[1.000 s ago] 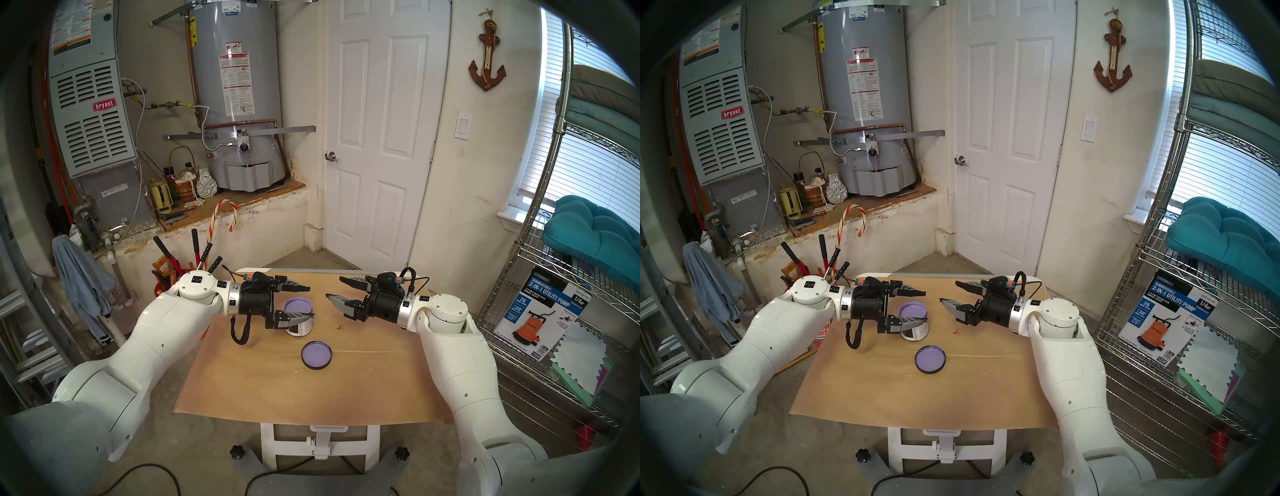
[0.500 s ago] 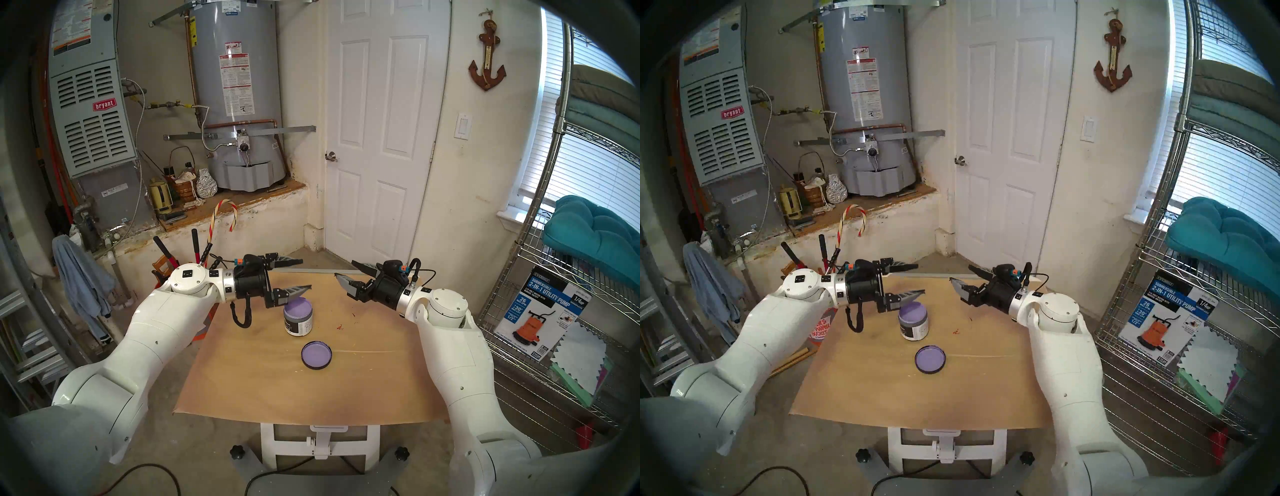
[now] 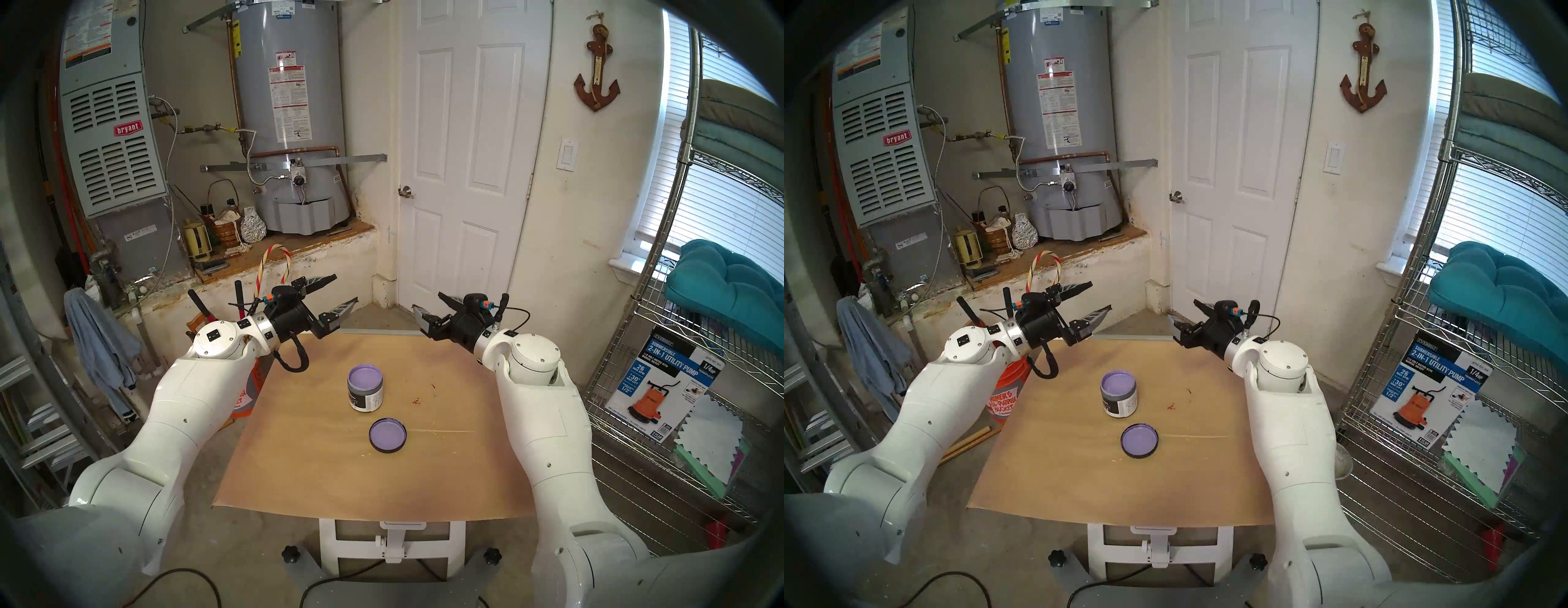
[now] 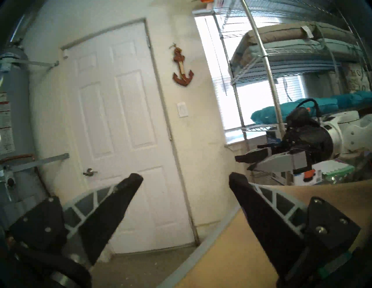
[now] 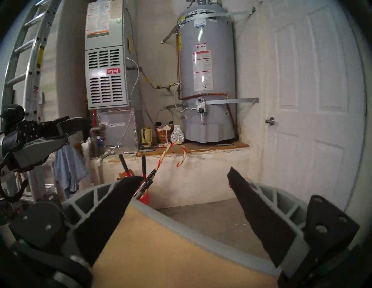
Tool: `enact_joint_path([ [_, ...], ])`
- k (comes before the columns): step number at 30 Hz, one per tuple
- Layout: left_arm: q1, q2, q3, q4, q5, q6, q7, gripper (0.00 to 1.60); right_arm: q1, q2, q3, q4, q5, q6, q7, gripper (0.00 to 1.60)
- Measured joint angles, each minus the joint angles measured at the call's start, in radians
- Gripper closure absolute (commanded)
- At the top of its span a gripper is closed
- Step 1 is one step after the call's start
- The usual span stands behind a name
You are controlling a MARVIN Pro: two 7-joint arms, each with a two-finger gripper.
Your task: Open paint jar
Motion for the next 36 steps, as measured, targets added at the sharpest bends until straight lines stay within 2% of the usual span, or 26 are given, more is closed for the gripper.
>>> enact_joint_path([
  [9, 0.047, -0.060, -0.059, -0.016, 0.028, -0.044, 0.164, 0.00, 0.004, -0.036, 0.003, -0.041, -0.052, 0.048, -0.141, 0.00],
  [14, 0.072, -0.077, -0.082, -0.050, 0.070, -0.061, 0.246, 0.00, 0.002, -0.052, 0.008, -0.062, -0.075, 0.075, -0.209, 0.00],
  [21, 0.120, -0.106, -0.104, -0.144, 0.164, -0.063, 0.391, 0.00, -0.009, -0.089, 0.025, -0.105, -0.095, 0.133, -0.305, 0.00],
  [30, 0.179, -0.136, -0.109, -0.258, 0.271, 0.016, 0.553, 0.00, -0.023, -0.121, 0.027, -0.144, -0.102, 0.188, -0.366, 0.00],
  [36, 0.205, -0.146, -0.109, -0.303, 0.307, 0.067, 0.611, 0.00, -0.029, -0.132, 0.026, -0.156, -0.102, 0.207, -0.385, 0.00],
])
